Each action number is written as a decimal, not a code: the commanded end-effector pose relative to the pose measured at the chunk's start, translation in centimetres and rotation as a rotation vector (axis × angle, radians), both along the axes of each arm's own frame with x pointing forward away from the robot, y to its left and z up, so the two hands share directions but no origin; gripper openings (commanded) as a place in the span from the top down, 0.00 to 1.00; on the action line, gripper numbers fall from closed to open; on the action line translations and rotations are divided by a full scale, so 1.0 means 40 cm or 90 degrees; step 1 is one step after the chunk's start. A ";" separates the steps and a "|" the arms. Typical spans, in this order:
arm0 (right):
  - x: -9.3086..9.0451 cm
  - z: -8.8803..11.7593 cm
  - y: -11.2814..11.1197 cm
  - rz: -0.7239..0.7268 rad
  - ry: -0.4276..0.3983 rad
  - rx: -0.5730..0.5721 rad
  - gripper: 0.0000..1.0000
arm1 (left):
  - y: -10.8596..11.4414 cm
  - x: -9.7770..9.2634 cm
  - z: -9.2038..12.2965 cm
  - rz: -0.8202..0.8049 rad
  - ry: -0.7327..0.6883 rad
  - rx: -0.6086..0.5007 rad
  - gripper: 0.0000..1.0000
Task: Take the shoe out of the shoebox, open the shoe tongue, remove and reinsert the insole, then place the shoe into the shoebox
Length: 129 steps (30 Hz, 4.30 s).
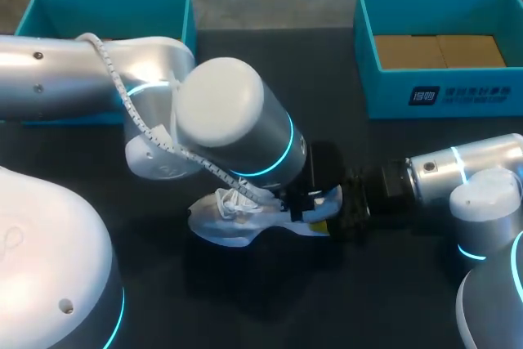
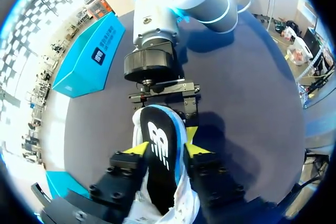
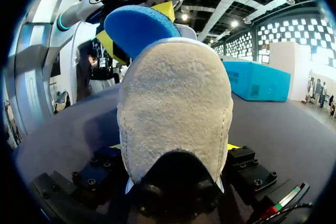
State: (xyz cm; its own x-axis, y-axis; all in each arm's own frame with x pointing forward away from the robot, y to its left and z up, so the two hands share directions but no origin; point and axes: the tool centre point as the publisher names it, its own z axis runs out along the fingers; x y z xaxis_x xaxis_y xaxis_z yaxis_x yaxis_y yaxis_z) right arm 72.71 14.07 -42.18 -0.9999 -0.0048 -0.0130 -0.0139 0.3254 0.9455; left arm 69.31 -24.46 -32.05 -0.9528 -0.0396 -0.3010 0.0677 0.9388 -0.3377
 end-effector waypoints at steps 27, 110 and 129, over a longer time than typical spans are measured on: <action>-0.002 -0.006 0.003 -0.001 -0.001 -0.001 1.00 | -0.004 0.007 -0.051 0.022 -0.059 -0.014 0.54; -0.002 -0.006 0.003 -0.001 -0.001 -0.001 1.00 | -0.001 0.065 0.001 0.034 -0.007 -0.115 1.00; -0.002 -0.006 0.003 -0.001 -0.001 -0.001 1.00 | -0.033 0.022 0.165 0.008 0.036 -0.218 1.00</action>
